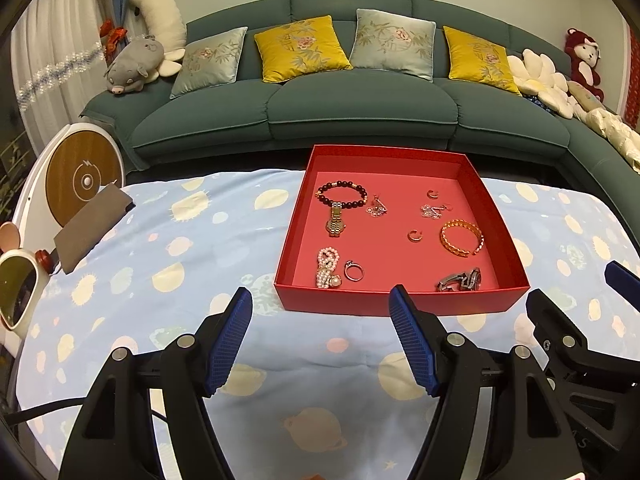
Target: Organize jewelry
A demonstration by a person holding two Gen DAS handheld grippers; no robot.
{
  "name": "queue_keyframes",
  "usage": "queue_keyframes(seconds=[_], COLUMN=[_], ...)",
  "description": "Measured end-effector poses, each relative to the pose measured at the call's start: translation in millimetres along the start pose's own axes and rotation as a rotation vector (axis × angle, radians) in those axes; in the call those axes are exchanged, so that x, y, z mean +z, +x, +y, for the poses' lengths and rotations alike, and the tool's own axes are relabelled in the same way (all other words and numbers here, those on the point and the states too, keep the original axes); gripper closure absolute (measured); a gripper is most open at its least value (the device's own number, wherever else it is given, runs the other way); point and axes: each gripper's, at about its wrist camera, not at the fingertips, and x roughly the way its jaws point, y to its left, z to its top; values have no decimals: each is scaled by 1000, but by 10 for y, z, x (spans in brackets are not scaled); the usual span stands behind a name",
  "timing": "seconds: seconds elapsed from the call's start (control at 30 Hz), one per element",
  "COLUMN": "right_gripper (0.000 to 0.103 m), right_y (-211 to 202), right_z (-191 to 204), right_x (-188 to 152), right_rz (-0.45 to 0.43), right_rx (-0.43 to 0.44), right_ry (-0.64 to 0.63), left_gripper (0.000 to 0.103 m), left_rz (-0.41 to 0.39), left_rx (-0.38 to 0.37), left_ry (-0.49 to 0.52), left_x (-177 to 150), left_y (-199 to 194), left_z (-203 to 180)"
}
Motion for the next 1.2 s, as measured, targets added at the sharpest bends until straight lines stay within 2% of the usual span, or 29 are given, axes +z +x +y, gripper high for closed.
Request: queue_keyframes(seconds=[1.2], right_gripper=[14], right_y=[3], right_z=[-5], right_x=[0], right_rz=[-2], right_rx=[0], right_ry=[1], left_gripper=[35], left_rz=[-13], left_rx=[49], left_ry=[-18], left_x=[-13], left_y=[-40], left_z=[23])
